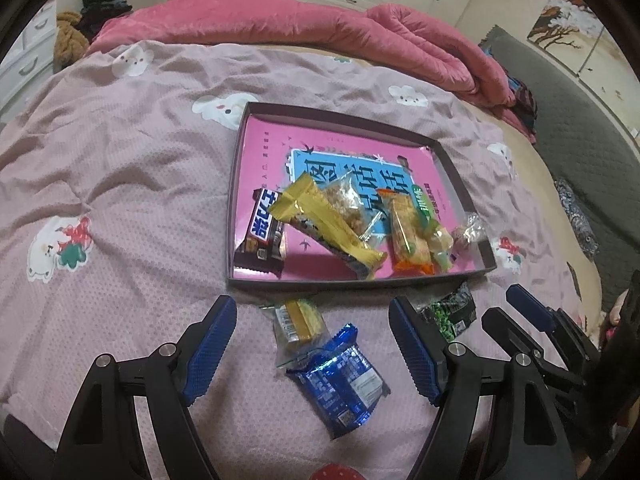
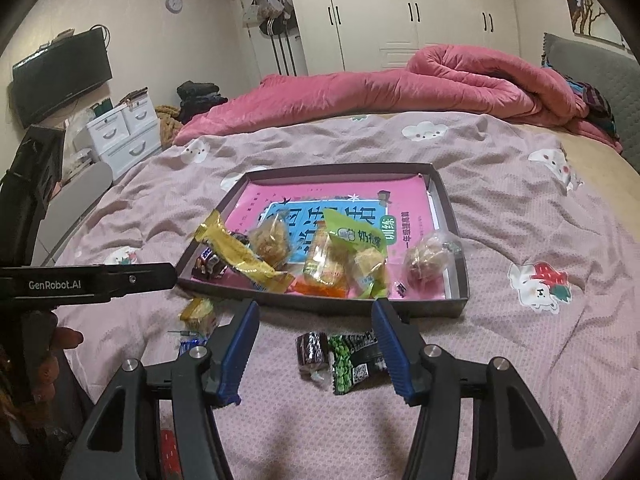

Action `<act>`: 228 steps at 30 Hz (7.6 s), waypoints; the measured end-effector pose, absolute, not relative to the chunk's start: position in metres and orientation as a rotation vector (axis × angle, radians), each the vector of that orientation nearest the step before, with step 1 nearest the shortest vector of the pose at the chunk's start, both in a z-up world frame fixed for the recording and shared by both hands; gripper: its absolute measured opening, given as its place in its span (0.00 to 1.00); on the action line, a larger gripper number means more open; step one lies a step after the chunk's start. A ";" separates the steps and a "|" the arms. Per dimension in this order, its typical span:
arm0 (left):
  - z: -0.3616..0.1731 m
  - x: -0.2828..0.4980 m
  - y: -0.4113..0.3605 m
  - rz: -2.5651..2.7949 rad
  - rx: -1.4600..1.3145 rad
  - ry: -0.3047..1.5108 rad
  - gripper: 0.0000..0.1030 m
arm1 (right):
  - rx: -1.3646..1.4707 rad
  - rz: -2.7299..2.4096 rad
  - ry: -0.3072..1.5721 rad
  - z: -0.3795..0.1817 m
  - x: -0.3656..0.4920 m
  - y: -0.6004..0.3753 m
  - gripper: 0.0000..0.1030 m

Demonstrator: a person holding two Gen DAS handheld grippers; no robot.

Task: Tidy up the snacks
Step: 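Withdraw both grippers from the tray toward the snacks on the sheet, then close the left gripper on the yellow cake packet while the right grasps the brown chocolate, then lift the cake packet and chocolate over the tray with both grippers, then lower both snacks into the tray and open both grippers, then withdraw both grippers from the tray toward the blue Oreo packet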

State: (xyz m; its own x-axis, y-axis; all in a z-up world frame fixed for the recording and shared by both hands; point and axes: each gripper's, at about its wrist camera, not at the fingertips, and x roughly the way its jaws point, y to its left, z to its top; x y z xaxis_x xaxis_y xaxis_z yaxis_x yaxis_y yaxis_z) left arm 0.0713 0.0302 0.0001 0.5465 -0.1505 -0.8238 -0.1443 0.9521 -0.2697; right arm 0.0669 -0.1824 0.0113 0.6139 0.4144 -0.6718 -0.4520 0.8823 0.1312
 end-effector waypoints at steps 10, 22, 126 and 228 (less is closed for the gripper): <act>-0.011 0.070 0.025 -0.027 -0.301 1.049 0.77 | -0.079 0.496 0.794 0.004 0.063 -0.177 0.56; -0.027 0.070 0.029 -0.044 -0.330 1.111 0.77 | -0.103 0.518 0.845 -0.010 0.064 -0.169 0.56; -0.031 0.166 -0.034 -0.121 -0.234 0.997 0.35 | 0.078 0.398 0.812 -0.039 0.149 -0.209 0.25; 0.015 0.085 -0.001 -0.070 -0.212 0.960 0.78 | 0.077 0.404 0.746 -0.004 0.098 -0.219 0.72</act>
State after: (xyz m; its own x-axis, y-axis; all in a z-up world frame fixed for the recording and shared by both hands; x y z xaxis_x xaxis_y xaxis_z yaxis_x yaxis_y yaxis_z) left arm 0.0851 -0.0012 0.0145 0.5729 -0.1530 -0.8052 -0.0348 0.9770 -0.2104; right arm 0.0984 -0.2191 -0.0038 0.6616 0.3834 -0.6444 -0.3295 0.9206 0.2095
